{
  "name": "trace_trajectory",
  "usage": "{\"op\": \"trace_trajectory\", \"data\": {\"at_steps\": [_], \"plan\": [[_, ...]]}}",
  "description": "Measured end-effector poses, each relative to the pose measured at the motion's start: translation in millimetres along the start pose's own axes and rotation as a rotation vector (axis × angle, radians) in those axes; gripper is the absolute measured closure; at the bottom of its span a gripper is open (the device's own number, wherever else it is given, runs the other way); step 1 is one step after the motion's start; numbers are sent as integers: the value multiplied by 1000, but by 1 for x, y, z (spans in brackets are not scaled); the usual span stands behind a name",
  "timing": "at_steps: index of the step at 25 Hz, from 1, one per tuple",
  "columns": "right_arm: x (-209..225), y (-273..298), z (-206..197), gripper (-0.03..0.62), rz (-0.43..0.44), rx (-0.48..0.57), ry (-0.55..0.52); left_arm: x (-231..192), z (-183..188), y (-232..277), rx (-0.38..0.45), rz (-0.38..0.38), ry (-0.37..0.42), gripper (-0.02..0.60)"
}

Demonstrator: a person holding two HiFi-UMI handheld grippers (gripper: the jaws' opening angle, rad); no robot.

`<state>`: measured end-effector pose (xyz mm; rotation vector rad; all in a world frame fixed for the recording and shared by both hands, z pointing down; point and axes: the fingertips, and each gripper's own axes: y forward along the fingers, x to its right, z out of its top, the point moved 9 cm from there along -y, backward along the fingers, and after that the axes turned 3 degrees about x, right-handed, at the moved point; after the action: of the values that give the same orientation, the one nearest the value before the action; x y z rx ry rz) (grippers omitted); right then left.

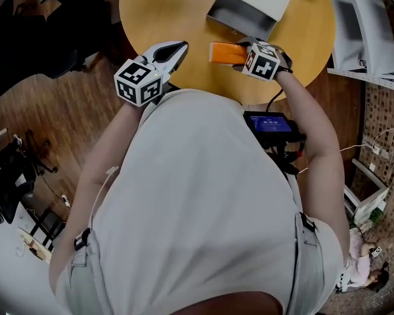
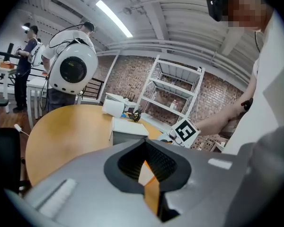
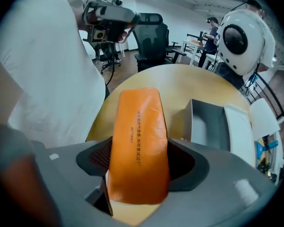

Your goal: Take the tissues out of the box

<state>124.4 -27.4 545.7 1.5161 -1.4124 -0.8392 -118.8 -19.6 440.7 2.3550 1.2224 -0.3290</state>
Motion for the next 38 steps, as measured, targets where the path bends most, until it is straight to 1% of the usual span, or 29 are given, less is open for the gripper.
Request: {"op": "trace_trajectory", "data": {"at_steps": [4,9,13,17,19,22,26,28,30,31,32,33,34,37,38], "plan": [[2,10,-9,260,-5,-42,15,-1,6,-11,3,21,-4,581],[6,16,-11,249,-6,-50,1,-1,12,-21,7,36,-8,581],[8,8,-11,229,-9,-26,10,-3,13,-23,11,41,-15,581],[7,-19,6,222,-37,31,5,-6,20,-25,19,33,-19,581],[8,-40,15,223,-67,101,27,-7,23,-25,29,24,-30,581],[6,-79,30,224,-119,260,100,-10,31,-27,40,8,-33,581],[5,-136,46,300,-210,539,215,-19,53,-36,57,-1,-26,581],[5,-160,53,342,-243,690,289,-25,63,-40,59,-5,-22,581],[5,-177,57,380,-269,817,352,-31,69,-41,59,-8,-17,581],[4,-181,57,398,-279,861,376,-32,72,-41,58,-11,-14,581],[3,-185,56,432,-287,893,395,-33,73,-41,56,-14,-11,581],[2,-186,54,481,-290,915,408,-33,76,-40,54,-17,-6,581],[0,-187,54,514,-290,934,417,-33,78,-39,52,-20,3,581],[-5,-190,54,583,-292,1003,436,-30,87,-37,52,-30,38,581],[-7,-192,54,592,-296,1027,439,-29,90,-36,54,-34,48,581]]}}
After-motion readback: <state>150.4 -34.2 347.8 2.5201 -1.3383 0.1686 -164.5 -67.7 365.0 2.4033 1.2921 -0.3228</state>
